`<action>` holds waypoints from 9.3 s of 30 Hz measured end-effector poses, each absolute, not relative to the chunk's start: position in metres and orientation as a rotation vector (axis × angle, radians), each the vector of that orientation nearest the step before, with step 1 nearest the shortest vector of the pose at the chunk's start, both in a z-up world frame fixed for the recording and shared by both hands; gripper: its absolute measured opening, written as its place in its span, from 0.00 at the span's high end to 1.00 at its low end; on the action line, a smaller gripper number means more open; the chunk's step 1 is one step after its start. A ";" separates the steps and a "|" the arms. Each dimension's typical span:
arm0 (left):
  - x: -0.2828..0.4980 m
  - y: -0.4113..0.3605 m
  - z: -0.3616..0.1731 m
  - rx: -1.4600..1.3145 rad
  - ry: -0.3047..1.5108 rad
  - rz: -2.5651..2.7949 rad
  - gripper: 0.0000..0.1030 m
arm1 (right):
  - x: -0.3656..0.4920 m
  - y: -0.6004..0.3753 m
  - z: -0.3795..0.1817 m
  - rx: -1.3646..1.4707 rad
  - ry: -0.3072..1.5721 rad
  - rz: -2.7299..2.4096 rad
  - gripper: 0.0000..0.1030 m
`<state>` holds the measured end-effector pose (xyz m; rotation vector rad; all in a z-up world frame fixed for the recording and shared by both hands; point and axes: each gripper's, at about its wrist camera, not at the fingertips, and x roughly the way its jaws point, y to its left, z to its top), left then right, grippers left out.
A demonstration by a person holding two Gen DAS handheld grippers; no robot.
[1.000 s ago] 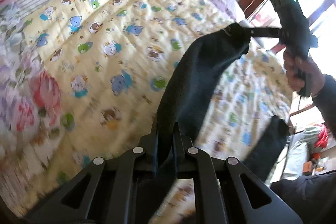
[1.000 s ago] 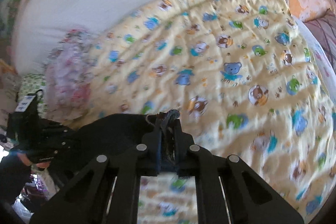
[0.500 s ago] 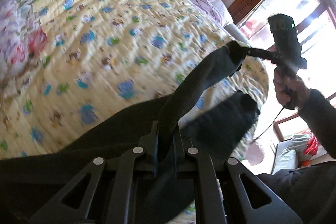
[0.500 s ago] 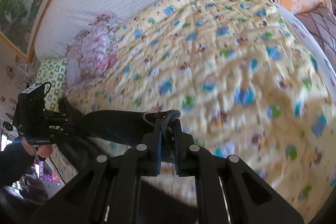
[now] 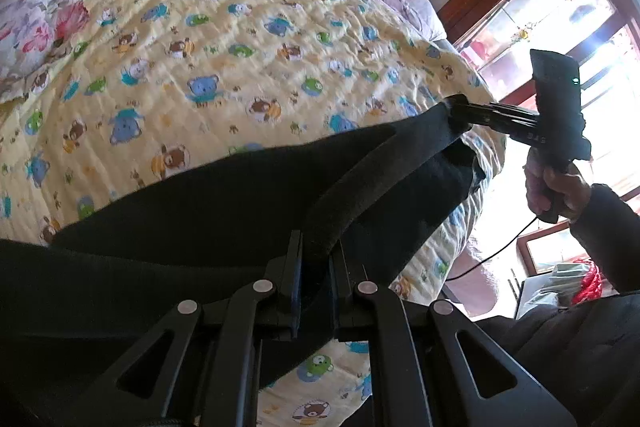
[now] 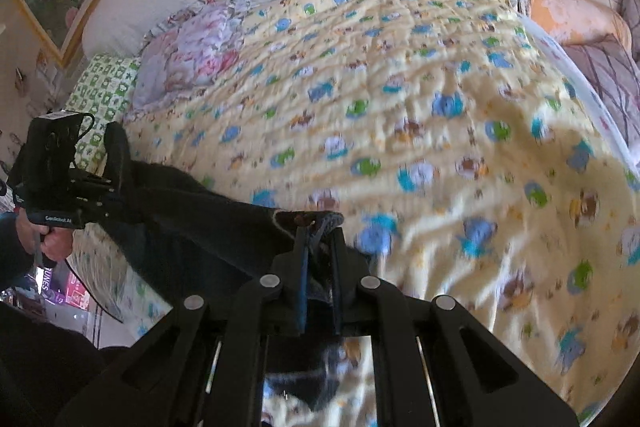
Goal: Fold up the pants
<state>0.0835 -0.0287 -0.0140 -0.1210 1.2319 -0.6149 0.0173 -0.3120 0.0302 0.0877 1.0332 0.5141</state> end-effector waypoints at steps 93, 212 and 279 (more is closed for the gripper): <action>0.118 0.364 -0.028 -0.460 1.114 0.151 0.85 | 0.067 0.084 -0.028 -0.004 1.333 1.045 0.64; 0.019 0.202 0.030 -0.484 0.890 -0.090 0.46 | 0.025 -0.088 0.025 0.152 1.218 0.725 0.60; 0.204 -0.108 0.014 -0.071 1.261 -1.063 0.89 | 0.002 -0.297 0.045 0.807 0.896 0.637 0.86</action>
